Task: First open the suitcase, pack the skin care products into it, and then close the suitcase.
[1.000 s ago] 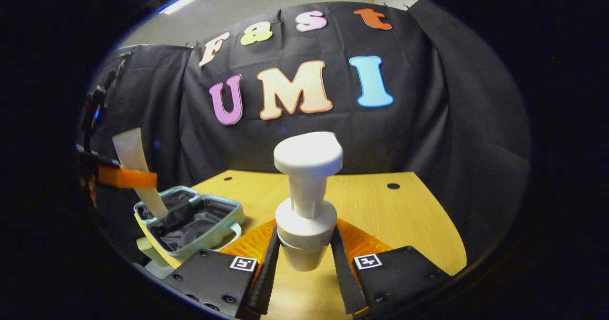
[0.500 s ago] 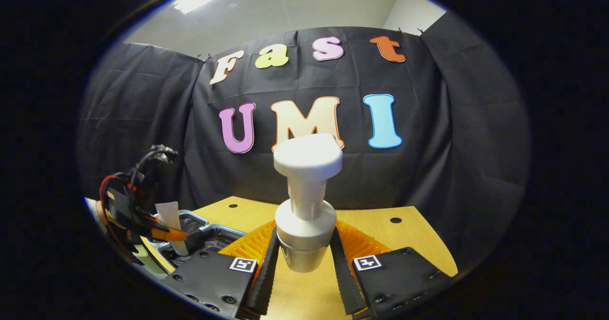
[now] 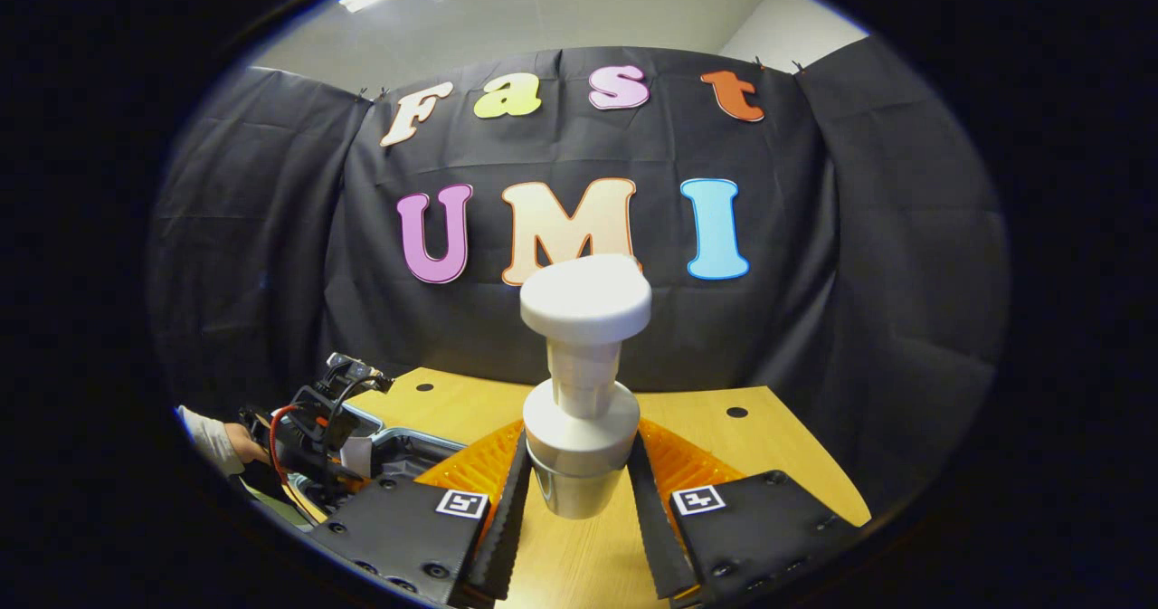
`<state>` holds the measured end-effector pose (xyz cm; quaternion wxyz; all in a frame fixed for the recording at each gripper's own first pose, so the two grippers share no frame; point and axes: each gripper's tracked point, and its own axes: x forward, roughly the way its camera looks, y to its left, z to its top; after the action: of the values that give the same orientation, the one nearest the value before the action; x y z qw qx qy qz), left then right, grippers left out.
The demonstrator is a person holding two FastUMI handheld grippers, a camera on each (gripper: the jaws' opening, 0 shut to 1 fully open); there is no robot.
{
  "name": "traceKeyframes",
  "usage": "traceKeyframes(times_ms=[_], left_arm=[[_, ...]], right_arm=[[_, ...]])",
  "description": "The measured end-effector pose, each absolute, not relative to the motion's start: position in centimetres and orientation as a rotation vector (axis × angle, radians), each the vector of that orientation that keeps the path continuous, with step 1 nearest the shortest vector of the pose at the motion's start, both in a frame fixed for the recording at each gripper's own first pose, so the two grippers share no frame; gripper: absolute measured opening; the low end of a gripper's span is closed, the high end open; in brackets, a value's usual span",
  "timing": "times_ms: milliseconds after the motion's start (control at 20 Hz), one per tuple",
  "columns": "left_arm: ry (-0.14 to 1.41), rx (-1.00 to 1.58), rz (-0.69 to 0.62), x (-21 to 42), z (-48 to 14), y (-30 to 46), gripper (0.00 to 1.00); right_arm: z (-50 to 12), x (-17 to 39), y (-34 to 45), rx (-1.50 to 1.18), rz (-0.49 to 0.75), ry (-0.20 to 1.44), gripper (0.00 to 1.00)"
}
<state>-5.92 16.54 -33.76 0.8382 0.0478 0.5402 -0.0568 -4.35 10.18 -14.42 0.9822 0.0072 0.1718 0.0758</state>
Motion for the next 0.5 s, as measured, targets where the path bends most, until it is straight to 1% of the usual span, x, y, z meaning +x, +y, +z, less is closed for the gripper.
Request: traceKeyframes(times_ms=[150, 300, 400, 450, 500], left_arm=[[1.132, 0.098, -0.122, -4.5, -35.1, 16.6, 0.29], [1.148, 0.058, -0.132, -4.4, -37.4, 16.2, 0.33], [1.157, 0.028, -0.133, -4.5, -38.7, 16.1, 0.34], [1.149, 0.022, -0.138, -4.5, -38.3, 16.0, 0.37], [1.100, 0.012, -0.152, -3.7, -37.4, 15.6, 0.58]], right_arm=[[-14.0, -4.1, 10.2, 0.005, 0.145, 0.347, 0.59], [-13.7, -4.2, 11.0, -0.016, 0.166, 0.348, 0.59], [-13.6, -4.2, 12.3, -0.020, 0.193, 0.357, 0.58], [-13.5, -4.2, 13.1, -0.019, 0.207, 0.362, 0.59], [-13.7, -4.2, 14.0, -0.016, 0.224, 0.370, 0.59]])
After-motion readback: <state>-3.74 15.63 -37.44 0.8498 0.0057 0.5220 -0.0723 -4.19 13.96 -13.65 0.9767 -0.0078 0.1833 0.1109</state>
